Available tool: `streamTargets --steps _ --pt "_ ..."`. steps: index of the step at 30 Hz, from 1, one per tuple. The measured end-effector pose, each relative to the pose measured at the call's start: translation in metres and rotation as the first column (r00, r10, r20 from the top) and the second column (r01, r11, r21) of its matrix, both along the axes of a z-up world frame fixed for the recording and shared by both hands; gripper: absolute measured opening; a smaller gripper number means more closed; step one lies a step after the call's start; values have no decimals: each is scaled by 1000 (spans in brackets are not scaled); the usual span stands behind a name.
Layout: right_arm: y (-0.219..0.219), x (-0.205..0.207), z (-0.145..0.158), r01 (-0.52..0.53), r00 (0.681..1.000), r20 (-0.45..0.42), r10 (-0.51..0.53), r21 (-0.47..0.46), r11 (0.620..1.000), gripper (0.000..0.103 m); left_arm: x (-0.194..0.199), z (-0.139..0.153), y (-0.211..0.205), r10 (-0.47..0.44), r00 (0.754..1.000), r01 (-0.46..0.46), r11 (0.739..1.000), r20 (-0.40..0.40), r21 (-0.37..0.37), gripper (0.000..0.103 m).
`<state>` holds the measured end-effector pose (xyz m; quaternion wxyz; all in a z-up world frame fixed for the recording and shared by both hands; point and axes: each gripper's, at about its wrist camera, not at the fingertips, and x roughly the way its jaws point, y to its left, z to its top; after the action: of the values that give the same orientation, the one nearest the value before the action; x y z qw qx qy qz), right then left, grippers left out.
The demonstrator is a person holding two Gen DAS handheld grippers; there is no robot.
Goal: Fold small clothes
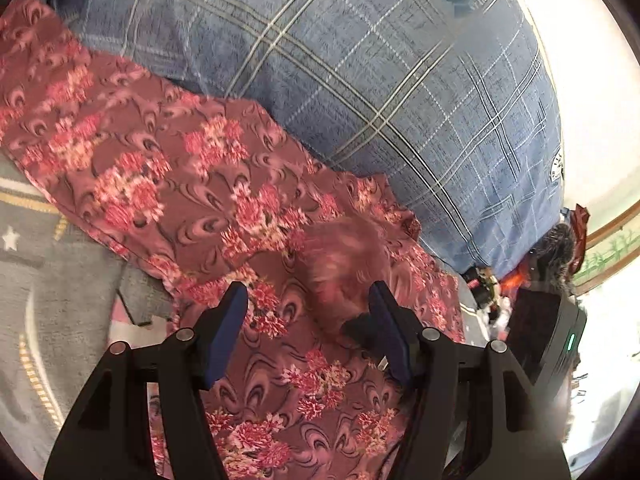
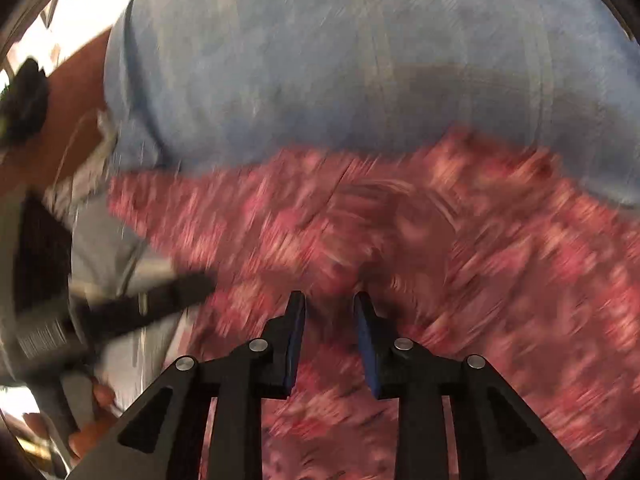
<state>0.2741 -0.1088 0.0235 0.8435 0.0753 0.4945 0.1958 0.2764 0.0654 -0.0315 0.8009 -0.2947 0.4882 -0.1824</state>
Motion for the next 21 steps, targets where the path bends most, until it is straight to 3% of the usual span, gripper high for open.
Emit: streamTargets --steps 2,5,9,12,14,15,16,19,21 --pt "-3 -18 -4 -30 999 -15 30 13 999 28 2 -5 -7 -40 999 40 999 -20 -20 63" --pt "-34 -40 3 4 1000 -10 -4 43 999 34 1 -9 -23 -95 995 95 995 -33 -25 77" --pt "-110 -66 10 159 987 -3 -159 109 981 41 3 -22 -46 -155 986 151 986 -68 -66 79" --pt "-173 -89 10 301 953 -13 -302 153 941 44 7 -35 -55 -106 991 93 983 -77 -156 78" --pt "-209 -105 8 378 925 -23 -380 176 909 44 7 -34 -57 -30 999 24 986 -33 -167 63" --pt "-223 -110 6 410 911 -29 -412 189 892 44 9 -34 -58 -22 999 17 984 -26 -180 27" --pt "-240 -118 5 447 892 -35 -451 208 870 44 11 -35 -58 -28 999 21 981 -30 -193 8" --pt "-269 -129 0 517 851 -52 -522 251 818 44 9 -25 -42 42 999 -43 971 -10 -233 8" --pt "-285 -130 -9 553 827 -86 -556 306 775 45 3 -7 -35 64 997 -55 981 44 -183 8"
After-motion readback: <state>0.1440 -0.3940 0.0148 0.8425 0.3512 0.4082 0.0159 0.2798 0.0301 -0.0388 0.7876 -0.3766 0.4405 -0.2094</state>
